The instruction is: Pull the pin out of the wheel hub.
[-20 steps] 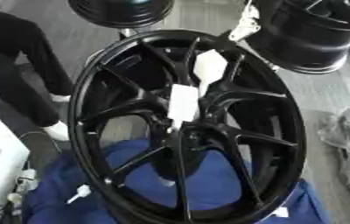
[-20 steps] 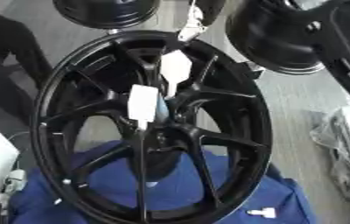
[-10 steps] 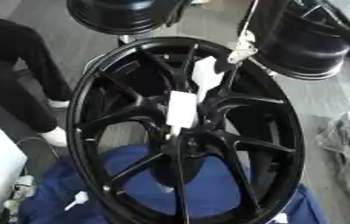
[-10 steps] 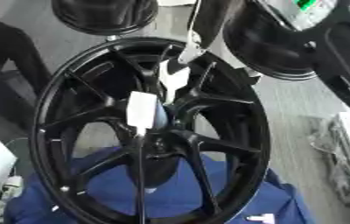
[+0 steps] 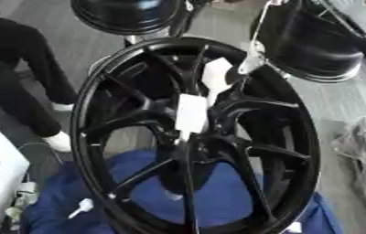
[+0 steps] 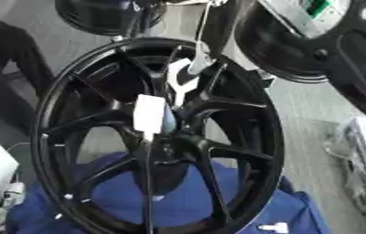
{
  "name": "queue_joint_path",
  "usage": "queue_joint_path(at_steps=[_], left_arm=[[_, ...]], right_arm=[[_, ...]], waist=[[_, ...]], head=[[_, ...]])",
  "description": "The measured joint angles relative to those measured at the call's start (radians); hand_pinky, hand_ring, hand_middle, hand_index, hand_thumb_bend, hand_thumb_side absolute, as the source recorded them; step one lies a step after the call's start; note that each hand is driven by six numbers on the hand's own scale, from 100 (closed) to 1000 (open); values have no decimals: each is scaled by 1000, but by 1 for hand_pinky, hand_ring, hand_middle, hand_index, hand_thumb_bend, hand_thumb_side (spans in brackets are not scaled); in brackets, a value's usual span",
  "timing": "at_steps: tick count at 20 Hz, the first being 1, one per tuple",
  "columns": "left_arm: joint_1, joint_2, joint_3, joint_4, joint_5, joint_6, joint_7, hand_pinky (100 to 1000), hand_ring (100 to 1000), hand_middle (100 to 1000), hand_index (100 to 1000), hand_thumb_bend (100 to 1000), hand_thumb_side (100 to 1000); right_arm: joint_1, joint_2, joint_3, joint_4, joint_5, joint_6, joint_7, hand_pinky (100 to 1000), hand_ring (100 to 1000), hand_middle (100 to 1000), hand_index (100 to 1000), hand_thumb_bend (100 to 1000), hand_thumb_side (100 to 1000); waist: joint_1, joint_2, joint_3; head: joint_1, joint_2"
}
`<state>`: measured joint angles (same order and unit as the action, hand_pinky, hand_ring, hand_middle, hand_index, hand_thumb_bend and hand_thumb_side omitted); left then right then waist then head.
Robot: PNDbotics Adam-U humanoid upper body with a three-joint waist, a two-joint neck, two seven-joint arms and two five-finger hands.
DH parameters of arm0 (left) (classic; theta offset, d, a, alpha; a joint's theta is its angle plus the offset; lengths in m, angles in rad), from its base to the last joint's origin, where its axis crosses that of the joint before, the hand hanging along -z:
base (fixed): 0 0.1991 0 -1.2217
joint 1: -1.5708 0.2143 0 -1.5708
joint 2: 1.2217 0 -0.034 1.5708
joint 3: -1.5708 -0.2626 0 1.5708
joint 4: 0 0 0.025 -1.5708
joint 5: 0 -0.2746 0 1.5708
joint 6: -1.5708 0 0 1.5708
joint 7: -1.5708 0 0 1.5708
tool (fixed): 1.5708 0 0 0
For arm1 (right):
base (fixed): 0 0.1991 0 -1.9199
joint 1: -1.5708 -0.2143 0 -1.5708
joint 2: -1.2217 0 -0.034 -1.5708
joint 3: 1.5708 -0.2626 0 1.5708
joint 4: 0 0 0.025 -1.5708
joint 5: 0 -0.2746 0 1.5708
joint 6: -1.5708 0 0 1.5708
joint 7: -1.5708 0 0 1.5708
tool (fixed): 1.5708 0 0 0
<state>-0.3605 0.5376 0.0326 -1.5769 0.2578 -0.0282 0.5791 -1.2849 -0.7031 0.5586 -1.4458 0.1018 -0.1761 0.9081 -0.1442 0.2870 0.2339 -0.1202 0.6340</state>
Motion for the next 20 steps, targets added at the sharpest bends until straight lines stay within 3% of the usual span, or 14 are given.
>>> queue_joint_path(at_steps=[13,20], left_arm=[[4,0,0,2,0,0,0,721,772,683,704,335,783],[7,0,0,6,0,0,0,721,771,684,700,331,790]], right_arm=[[10,7,6,61,35,16,0,896,805,683,855,582,104],[13,7,8,62,35,26,0,888,792,666,848,557,112]], waist=[[-1,8,1],[-1,9,0]], head=[[5,7],[5,15]])
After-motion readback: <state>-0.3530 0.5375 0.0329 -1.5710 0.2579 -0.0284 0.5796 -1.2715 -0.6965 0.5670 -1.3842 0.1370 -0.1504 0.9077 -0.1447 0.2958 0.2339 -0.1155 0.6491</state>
